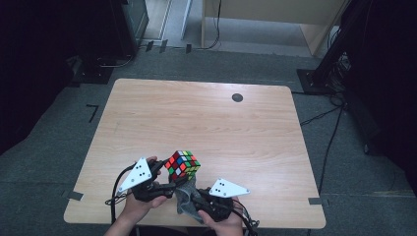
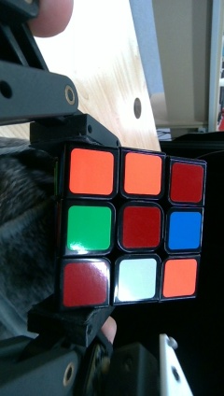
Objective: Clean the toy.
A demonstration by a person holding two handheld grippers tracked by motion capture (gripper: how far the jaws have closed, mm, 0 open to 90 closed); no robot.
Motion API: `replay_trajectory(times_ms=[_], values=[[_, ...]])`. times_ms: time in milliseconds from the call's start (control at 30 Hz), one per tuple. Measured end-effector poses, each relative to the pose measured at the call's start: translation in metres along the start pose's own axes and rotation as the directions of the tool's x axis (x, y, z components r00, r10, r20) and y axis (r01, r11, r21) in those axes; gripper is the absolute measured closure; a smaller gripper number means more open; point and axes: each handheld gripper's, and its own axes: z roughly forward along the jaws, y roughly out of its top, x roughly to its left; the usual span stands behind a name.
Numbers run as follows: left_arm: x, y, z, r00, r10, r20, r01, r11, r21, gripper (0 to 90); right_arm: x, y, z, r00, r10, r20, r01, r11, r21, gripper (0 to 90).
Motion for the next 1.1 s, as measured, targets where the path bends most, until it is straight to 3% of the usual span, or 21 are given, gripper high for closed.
replay_trajectory(times_ms=[67, 100, 167, 300, 367, 467, 533, 567, 600, 633, 700, 733, 833, 867, 933, 1000, 1067, 1100], values=[[0.003, 0.001, -0.002, 0.9997, -0.024, 0.009, 0.024, 0.9997, -0.008, 34.1, -0.007, 0.000, -0.004, 0.9986, 0.022, 0.047, -0.022, 1.000, -0.015, 80.0], [0.003, 0.001, -0.002, 0.9994, -0.032, 0.013, 0.032, 0.9995, -0.008, 34.1, -0.010, 0.000, -0.007, 0.9976, 0.046, 0.052, -0.044, 0.999, -0.030, 80.0], [0.003, 0.001, -0.001, 0.9991, -0.036, 0.021, 0.036, 0.9993, -0.005, 34.1, -0.010, 0.001, -0.008, 0.9982, 0.049, 0.036, -0.047, 0.998, -0.040, 79.5], [-0.001, -0.001, 0.003, 0.9996, -0.013, 0.026, 0.012, 0.9997, 0.020, 34.1, 0.008, -0.002, 0.004, 0.9969, -0.035, -0.071, 0.035, 0.999, -0.005, 77.4], [-0.003, -0.002, 0.004, 0.9998, 0.003, 0.020, -0.004, 0.9994, 0.034, 34.1, 0.014, -0.003, 0.008, 0.9943, -0.073, -0.078, 0.073, 0.997, 0.000, 77.6], [0.000, 0.000, 0.002, 1.0000, 0.004, 0.006, -0.004, 0.9997, 0.023, 34.1, 0.005, -0.001, 0.003, 0.9983, -0.047, -0.033, 0.047, 0.999, -0.002, 78.3], [0.004, 0.002, -0.003, 0.9998, 0.000, -0.018, 0.001, 1.0000, 0.003, 34.1, -0.010, 0.001, -0.005, 0.9988, -0.030, 0.037, 0.031, 1.000, -0.006, 78.3], [0.006, 0.003, -0.005, 0.9996, -0.005, -0.026, 0.005, 1.0000, -0.001, 34.1, -0.018, 0.003, -0.012, 0.9923, -0.056, 0.111, 0.057, 0.998, -0.006, 78.5], [0.009, 0.003, -0.007, 0.9994, -0.011, -0.034, 0.011, 0.9999, -0.003, 34.1, -0.027, 0.005, -0.019, 0.9757, -0.098, 0.196, 0.098, 0.995, 0.008, 78.5], [0.012, 0.004, -0.009, 0.9989, -0.023, -0.040, 0.023, 0.9997, -0.009, 34.1, -0.037, 0.006, -0.026, 0.9536, -0.122, 0.275, 0.120, 0.992, 0.026, 78.5], [0.017, 0.004, -0.012, 0.9981, -0.040, -0.047, 0.039, 0.9991, -0.017, 34.1, -0.059, 0.006, -0.040, 0.9186, -0.077, 0.388, 0.072, 0.997, 0.029, 78.8], [0.019, 0.004, -0.013, 0.9978, -0.042, -0.051, 0.041, 0.9990, -0.016, 34.1, -0.069, 0.004, -0.044, 0.8959, -0.066, 0.439, 0.053, 0.998, 0.042, 78.8], [0.023, 0.000, -0.011, 0.9966, -0.050, -0.066, 0.050, 0.9987, 0.001, 34.1, -0.090, -0.007, -0.048, 0.8020, -0.142, 0.580, 0.062, 0.986, 0.156, 78.7], [0.023, -0.001, -0.010, 0.9962, -0.055, -0.068, 0.055, 0.9984, 0.007, 34.1, -0.096, -0.012, -0.048, 0.7880, -0.147, 0.598, 0.051, 0.983, 0.174, 78.6], [0.023, -0.002, -0.008, 0.9961, -0.053, -0.070, 0.055, 0.9983, 0.019, 34.1, -0.106, -0.018, -0.049, 0.7852, -0.125, 0.607, 0.016, 0.983, 0.181, 78.3], [0.023, -0.004, -0.006, 0.9964, -0.049, -0.069, 0.051, 0.9983, 0.030, 34.1, -0.111, -0.021, -0.047, 0.7946, -0.119, 0.595, -0.001, 0.980, 0.198, 75.4], [0.024, -0.005, -0.005, 0.9963, -0.047, -0.072, 0.050, 0.9979, 0.041, 34.1, -0.112, -0.021, -0.045, 0.8051, -0.114, 0.582, 0.001, 0.982, 0.191, 63.3], [0.025, -0.005, -0.004, 0.9961, -0.052, -0.072, 0.055, 0.9974, 0.047, 34.1, -0.111, -0.021, -0.045, 0.8048, -0.111, 0.583, 0.016, 0.986, 0.166, 54.3]])
